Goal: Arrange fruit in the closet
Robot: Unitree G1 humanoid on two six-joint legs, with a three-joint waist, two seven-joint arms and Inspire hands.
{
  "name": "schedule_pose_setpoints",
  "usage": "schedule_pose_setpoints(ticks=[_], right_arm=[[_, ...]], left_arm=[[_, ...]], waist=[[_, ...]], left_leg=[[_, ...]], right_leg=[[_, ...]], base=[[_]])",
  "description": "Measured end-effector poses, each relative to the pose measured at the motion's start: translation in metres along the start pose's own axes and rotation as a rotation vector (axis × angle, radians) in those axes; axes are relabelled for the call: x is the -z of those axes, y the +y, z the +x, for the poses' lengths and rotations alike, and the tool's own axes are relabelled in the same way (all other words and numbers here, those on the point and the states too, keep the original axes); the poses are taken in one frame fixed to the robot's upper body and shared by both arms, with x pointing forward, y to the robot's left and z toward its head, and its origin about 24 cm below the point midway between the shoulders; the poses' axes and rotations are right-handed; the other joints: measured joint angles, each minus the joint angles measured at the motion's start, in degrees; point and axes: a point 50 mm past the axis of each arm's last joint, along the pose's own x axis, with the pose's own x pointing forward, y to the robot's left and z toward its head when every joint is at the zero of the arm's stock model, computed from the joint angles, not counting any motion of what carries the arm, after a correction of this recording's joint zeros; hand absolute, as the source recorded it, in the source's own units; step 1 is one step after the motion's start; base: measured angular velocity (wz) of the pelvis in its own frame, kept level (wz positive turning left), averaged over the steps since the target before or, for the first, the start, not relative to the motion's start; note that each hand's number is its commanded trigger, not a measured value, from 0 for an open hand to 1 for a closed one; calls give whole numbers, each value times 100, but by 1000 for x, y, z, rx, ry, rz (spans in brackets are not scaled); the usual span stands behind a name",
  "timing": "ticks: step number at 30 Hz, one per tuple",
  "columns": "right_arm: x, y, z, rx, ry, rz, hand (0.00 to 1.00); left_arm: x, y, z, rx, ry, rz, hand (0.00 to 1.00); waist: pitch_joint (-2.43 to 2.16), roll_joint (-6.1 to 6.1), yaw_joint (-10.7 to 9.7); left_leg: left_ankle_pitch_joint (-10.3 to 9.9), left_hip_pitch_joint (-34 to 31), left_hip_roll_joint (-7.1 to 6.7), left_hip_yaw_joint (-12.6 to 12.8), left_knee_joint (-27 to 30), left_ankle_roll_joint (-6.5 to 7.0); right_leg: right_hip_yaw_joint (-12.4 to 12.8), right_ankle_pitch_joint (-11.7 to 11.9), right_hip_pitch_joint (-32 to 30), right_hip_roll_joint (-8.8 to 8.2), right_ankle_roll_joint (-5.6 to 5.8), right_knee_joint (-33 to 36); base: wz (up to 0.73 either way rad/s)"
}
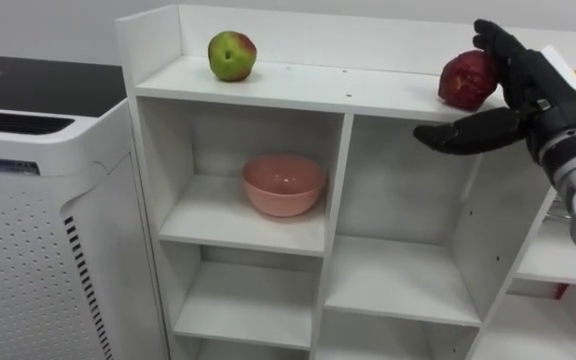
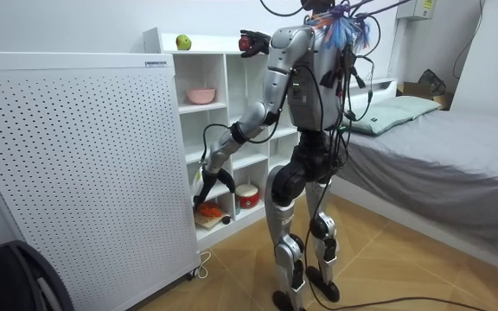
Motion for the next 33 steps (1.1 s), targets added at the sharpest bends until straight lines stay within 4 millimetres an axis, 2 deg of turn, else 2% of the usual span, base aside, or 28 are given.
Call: schedule_pose_setpoints(ticks=[19,23,25,27,33], right_arm=[[-13,-1,5,17,-40,-25,100],[-13,0,5,-6,-41,-23,100],[-17,1,5,-19,-58,-10,100],[-29,4,3,-32,-113,-18,100],[-62,19,-18,-98,-290,-35,100]], left_arm=[[-3,0,0,21,3,-2,0],[-8,2,1,16,-12,1,0],[-8,3,1,14,-14,1,0],[-8,3,1,9,-18,0,0],[-1,-2,3,25,-5,-25,0]], waist=[[-2,8,-4],[-1,75,-6],[-6,145,-22],[-10,227,-20],[-8,254,-22]], left_leg=[[1,8,4,-1,4,-2],[1,11,-3,16,3,-2],[1,8,-4,39,0,-2],[1,16,-2,72,-12,-2],[8,208,16,81,-89,-13]], right_leg=[[24,0,1,4,0,1],[86,1,0,1,0,-1],[86,1,-6,-4,1,1],[97,0,-18,-3,1,2],[191,0,117,45,0,-22]], base=[[0],[-2],[-5],[-7],[-4]])
